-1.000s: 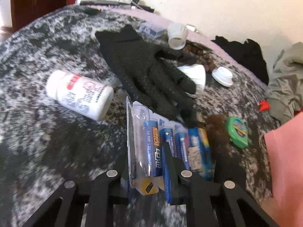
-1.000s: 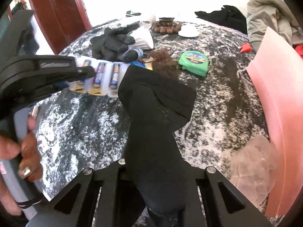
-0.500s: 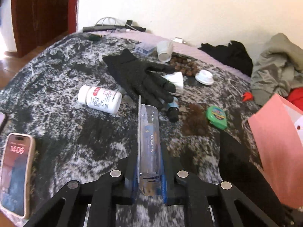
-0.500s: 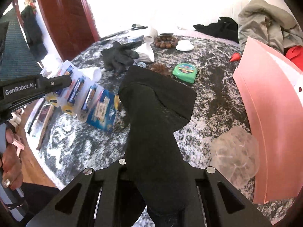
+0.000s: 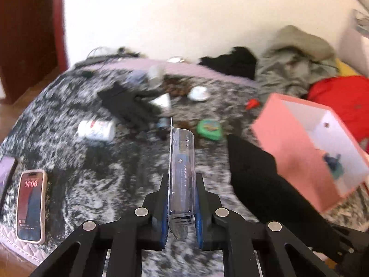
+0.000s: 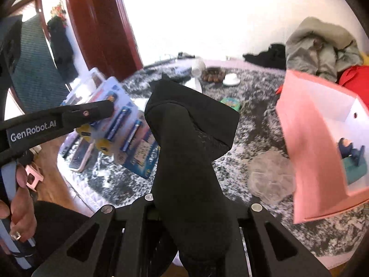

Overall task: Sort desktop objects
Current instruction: 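Carry the glove and battery pack to the pink box and release them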

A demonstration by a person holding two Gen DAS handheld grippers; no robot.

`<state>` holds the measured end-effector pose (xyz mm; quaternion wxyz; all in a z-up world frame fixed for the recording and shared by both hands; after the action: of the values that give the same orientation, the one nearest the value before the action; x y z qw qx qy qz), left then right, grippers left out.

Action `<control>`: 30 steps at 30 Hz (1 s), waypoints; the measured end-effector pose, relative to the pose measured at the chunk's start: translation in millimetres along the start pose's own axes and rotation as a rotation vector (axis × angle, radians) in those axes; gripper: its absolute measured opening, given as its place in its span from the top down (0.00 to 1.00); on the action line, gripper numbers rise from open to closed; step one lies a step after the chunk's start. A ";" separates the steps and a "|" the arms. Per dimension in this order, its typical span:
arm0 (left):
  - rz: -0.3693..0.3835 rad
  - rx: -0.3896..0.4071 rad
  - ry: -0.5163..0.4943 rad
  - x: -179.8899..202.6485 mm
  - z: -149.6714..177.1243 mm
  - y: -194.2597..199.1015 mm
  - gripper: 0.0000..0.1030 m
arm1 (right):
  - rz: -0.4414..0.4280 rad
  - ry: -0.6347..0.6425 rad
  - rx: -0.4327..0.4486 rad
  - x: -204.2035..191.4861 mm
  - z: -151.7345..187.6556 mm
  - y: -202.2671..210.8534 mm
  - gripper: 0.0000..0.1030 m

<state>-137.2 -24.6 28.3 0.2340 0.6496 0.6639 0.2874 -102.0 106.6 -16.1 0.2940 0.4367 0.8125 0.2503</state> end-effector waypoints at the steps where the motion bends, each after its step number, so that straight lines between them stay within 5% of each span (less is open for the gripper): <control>1: 0.014 0.011 -0.015 8.3 -1.5 8.5 0.88 | 0.002 0.005 0.016 -1.6 2.8 11.5 0.87; 9: 0.151 0.114 -0.156 92.8 -14.4 74.5 0.88 | 0.050 -0.081 0.116 26.0 32.3 97.9 0.87; 18: 0.319 0.219 -0.280 194.6 -49.6 102.9 0.88 | 0.244 -0.182 0.284 102.3 29.6 207.9 0.87; 23: 0.365 0.227 -0.319 245.2 -84.7 77.0 0.88 | 0.344 -0.216 0.335 155.8 4.0 236.9 0.87; 30: 0.341 0.127 -0.349 283.7 -104.7 -2.5 0.88 | 0.390 -0.293 0.312 239.5 -35.3 204.9 0.87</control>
<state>-223.8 250.1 120.3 0.2519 0.8053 0.5110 0.1638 -118.1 407.5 82.6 0.2837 0.6562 0.6908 0.1083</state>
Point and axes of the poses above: each gripper's, at about its wrist camera, not at the fingertips, and y roughly against the way its jaws point, x to its right, z to its underside, the point moved 3 cm from there along -y, roughly the way its jaws point, and after that the axes turned 8 degrees about -z, right-handed, at the moved point
